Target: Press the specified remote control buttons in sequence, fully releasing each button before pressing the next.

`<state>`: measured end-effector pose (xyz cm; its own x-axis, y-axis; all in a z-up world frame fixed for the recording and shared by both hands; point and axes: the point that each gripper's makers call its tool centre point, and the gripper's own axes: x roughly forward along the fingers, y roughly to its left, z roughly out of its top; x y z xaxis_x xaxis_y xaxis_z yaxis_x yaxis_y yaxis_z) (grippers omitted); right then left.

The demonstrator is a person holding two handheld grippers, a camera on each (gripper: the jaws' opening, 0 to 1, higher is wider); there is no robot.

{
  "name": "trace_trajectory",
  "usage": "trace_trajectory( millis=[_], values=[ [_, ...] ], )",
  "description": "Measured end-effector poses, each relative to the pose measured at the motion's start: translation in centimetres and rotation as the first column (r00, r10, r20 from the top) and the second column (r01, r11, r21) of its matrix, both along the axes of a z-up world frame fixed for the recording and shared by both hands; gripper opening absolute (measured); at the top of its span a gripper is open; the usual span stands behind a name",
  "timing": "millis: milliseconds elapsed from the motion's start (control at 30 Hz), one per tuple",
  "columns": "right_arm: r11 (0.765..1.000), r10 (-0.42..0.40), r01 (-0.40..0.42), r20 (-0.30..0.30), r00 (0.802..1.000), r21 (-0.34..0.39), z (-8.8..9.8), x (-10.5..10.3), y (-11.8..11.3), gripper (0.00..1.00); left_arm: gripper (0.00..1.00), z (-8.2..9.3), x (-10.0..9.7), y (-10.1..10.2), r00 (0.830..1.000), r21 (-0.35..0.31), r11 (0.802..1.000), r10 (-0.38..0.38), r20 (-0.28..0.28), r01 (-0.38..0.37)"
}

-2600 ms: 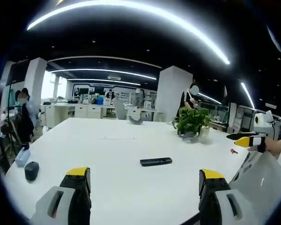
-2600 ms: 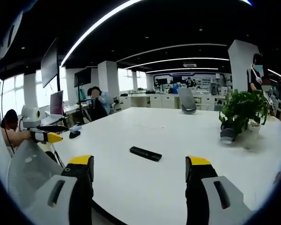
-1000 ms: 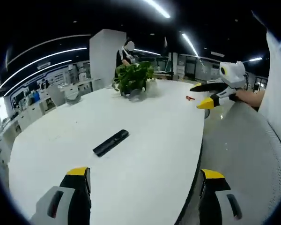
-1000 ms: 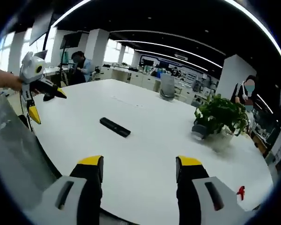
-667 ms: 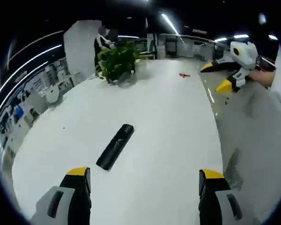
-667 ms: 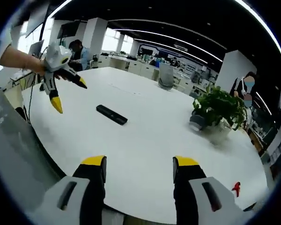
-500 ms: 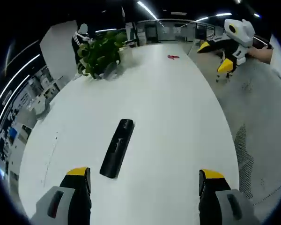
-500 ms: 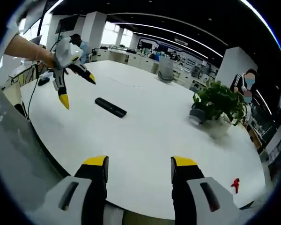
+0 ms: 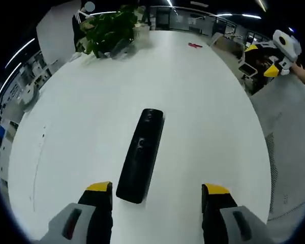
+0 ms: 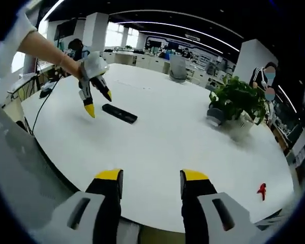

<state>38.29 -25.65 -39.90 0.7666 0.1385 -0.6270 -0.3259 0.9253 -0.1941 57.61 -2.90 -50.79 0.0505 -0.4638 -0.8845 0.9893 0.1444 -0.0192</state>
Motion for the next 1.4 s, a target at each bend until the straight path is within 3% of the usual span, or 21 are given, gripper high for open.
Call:
trace_trajectory(
  millis=[267,467,533,700,900,1100,1400],
  values=[
    [1.0,0.013,-0.013,-0.007,1.0,-0.01,-0.2,0.0,0.1,0.44,0.42,-0.8,1.5,-0.1,1.0,0.042,0.999,0.005,-0.016,-0.004],
    [1.0,0.013,-0.013,-0.015,1.0,-0.012,-0.3,-0.1,0.1,0.43,0.29,-1.1,0.9,0.2,1.0,0.088,0.996,-0.015,0.0,0.015],
    [1.0,0.019,-0.019,-0.019,1.0,-0.014,-0.4,-0.1,0.2,0.43,0.25,-1.0,0.5,0.0,1.0,0.085,0.996,-0.019,-0.025,0.021],
    [0.999,0.029,-0.03,-0.028,0.999,-0.023,-0.5,-0.2,0.2,0.41,0.24,-1.1,0.0,0.1,0.998,0.116,0.991,-0.063,0.009,0.062],
    [0.999,0.04,-0.041,-0.034,0.999,-0.018,-0.6,-0.3,0.4,0.4,0.24,-1.1,-1.1,0.4,0.994,0.107,0.989,-0.107,0.011,0.105],
    [0.998,0.062,-0.063,-0.05,0.997,-0.026,-0.9,-0.4,0.7,0.38,0.24,-1.1,-4.1,0.6,0.99,0.089,0.986,-0.141,-0.004,0.141],
    [0.996,0.089,-0.091,-0.081,0.993,-0.018,-1.4,-0.7,1.1,0.34,0.24,-1.1,-8.9,1.2,0.991,0.047,0.99,-0.133,-0.022,0.134]
  ],
)
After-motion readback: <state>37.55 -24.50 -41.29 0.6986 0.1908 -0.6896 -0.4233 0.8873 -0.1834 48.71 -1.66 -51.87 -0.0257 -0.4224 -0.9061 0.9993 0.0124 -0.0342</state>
